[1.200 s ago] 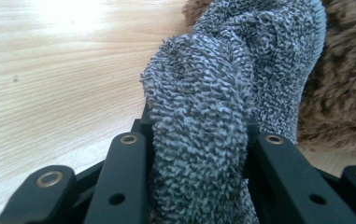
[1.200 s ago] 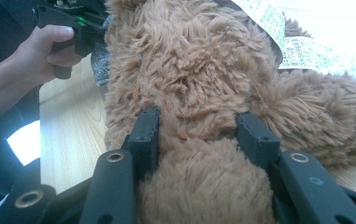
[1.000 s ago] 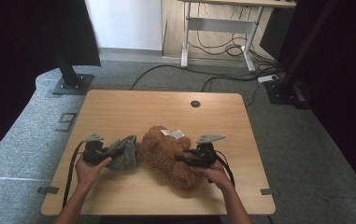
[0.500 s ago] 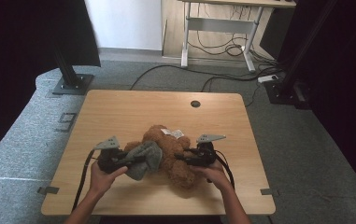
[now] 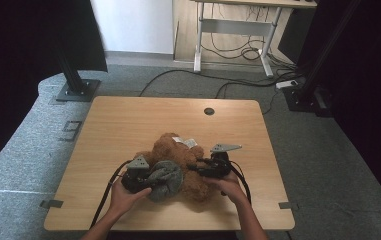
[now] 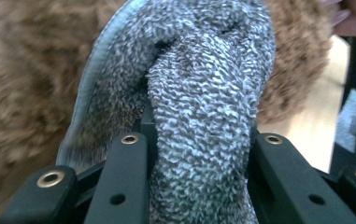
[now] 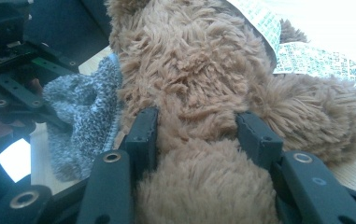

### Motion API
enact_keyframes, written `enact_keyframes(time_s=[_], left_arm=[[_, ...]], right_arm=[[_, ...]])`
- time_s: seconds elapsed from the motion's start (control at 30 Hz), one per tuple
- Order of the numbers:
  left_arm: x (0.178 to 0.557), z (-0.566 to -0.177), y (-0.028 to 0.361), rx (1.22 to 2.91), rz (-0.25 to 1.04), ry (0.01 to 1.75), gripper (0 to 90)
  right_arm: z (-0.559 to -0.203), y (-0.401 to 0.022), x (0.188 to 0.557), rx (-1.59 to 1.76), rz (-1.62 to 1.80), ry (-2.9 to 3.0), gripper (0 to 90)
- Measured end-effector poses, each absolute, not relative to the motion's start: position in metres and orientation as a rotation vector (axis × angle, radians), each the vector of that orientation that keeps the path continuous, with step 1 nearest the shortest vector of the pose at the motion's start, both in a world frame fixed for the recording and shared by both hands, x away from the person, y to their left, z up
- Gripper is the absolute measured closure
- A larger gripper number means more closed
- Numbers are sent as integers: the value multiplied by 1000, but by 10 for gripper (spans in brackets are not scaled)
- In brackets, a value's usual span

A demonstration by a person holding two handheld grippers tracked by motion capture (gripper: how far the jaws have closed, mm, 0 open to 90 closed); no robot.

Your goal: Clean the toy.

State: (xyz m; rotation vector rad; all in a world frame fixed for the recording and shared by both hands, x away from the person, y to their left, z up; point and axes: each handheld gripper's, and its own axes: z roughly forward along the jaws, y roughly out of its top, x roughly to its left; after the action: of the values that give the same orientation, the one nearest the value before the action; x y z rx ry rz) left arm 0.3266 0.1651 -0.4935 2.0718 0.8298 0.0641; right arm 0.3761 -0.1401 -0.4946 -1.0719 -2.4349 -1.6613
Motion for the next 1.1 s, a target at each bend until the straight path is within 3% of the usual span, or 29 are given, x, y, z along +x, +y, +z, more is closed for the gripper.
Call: enact_keyframes(time_s=[0.63,0.87,1.1], left_arm=[[341,-500,216,2016,127,1009,670],[327,-481,212,1980,117,913,670],[317,-469,189,1952,7,788,669]], right_arm=[[-495,-140,375,-1104,-1655,-2416,541],[-495,-140,375,-1108,-1660,-2410,540],[-494,-136,375,-1132,-1655,-2408,539]])
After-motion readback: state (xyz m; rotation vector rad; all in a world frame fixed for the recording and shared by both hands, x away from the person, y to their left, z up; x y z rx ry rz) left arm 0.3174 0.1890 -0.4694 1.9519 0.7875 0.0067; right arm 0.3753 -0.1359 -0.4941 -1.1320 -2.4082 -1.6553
